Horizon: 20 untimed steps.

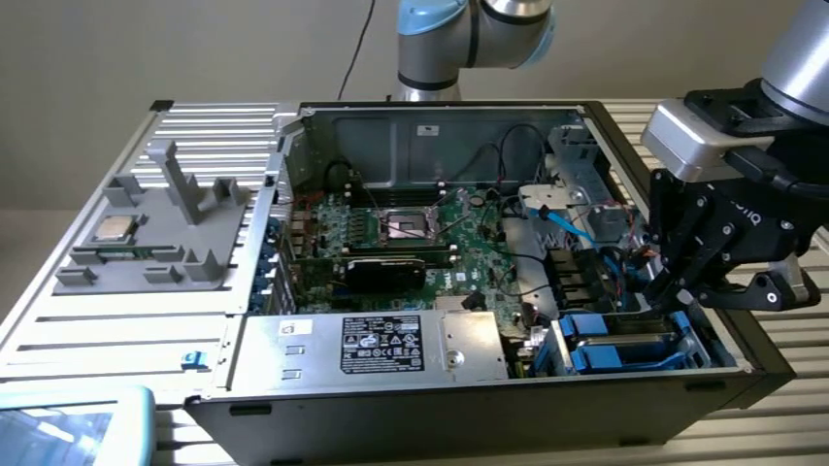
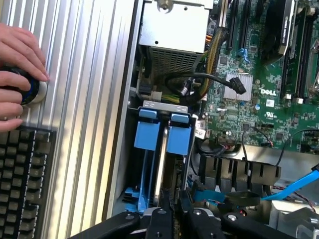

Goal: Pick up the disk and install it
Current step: 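Insert the first disk wire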

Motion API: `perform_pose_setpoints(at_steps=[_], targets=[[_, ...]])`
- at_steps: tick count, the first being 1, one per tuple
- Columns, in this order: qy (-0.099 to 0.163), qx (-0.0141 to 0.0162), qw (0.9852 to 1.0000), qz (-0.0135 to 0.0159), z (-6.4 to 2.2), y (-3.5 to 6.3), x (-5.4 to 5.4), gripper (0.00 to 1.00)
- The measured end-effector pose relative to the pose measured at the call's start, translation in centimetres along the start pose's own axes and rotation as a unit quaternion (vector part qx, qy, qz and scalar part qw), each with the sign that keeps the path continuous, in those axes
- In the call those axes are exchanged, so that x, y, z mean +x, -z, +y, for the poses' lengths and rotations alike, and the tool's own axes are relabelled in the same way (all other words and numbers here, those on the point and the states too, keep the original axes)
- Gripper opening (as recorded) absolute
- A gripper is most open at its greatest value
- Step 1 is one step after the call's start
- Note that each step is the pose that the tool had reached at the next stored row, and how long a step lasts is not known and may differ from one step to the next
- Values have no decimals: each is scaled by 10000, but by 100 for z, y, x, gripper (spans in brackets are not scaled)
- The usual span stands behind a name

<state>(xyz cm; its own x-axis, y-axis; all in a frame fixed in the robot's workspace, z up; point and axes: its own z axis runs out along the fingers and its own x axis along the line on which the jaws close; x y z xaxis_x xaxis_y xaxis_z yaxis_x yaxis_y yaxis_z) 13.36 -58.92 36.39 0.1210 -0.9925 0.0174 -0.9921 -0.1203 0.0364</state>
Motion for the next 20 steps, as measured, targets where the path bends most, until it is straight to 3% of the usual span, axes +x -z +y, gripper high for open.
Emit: perform_pose_setpoints(at_steps=[2, 13, 16, 20], targets=[[-11, -2, 10000, 12, 9, -5, -13, 16], [-508, -11, 9987, -5, 27, -91, -32, 16], [-511, -16, 9987, 60, 21, -96, -77, 16], [-512, -15, 9987, 62, 20, -99, -87, 16]])
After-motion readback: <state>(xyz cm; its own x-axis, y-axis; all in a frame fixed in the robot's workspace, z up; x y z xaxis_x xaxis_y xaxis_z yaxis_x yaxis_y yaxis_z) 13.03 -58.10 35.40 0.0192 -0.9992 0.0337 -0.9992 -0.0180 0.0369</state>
